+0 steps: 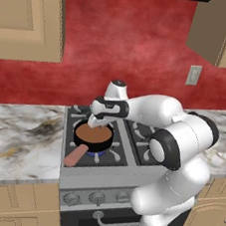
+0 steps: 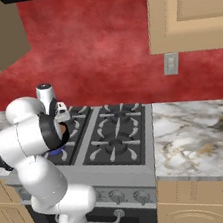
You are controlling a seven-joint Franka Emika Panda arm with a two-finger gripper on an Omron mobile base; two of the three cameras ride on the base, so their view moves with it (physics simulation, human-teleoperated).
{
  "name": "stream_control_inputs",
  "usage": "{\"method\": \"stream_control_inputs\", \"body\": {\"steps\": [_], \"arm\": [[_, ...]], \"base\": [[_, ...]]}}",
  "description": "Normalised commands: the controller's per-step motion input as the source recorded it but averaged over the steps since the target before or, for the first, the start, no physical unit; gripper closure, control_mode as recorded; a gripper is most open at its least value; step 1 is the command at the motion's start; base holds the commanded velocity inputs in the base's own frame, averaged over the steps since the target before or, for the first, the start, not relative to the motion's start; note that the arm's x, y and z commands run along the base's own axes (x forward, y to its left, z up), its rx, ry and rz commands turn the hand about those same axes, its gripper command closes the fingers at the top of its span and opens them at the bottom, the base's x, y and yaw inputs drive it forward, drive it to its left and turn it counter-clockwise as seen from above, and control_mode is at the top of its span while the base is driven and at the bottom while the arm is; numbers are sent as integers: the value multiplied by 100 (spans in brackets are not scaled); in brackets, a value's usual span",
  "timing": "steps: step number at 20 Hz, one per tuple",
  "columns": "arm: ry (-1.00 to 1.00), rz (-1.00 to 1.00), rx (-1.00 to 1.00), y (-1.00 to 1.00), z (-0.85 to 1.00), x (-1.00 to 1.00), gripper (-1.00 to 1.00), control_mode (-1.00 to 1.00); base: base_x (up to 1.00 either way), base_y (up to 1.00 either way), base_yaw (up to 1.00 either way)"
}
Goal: Pick up the sugar cube(s) and place them in the saucepan with hot chocolate.
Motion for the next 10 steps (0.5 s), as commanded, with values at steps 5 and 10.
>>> {"method": "stream_control_inputs", "body": {"steps": [5, 10], "arm": [[0, 0, 0, 0, 0, -6, 100, -100], [0, 0, 0, 0, 0, 0, 100, -100]], "base": [[0, 0, 0], [0, 0, 0]]}}
